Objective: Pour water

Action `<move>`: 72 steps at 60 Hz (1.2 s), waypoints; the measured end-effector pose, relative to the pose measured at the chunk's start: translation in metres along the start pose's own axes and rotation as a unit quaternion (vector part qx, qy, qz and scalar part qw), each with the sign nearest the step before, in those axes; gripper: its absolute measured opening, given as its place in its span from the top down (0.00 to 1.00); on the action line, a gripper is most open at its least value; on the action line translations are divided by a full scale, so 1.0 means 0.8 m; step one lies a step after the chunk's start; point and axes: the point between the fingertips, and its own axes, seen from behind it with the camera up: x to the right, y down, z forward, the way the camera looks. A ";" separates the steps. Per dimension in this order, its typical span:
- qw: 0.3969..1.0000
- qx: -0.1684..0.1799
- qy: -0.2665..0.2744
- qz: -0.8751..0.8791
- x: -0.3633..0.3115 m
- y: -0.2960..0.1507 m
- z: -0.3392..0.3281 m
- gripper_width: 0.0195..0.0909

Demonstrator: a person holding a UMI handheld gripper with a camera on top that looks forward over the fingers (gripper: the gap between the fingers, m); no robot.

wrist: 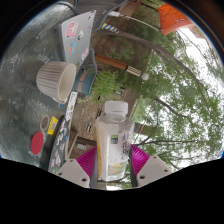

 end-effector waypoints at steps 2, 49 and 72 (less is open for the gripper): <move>0.998 0.014 0.011 -0.056 -0.010 -0.019 0.012 0.61; 0.981 -0.020 0.026 0.193 0.004 0.071 0.021 0.61; 0.629 -0.031 -0.183 0.755 -0.198 0.063 0.059 0.60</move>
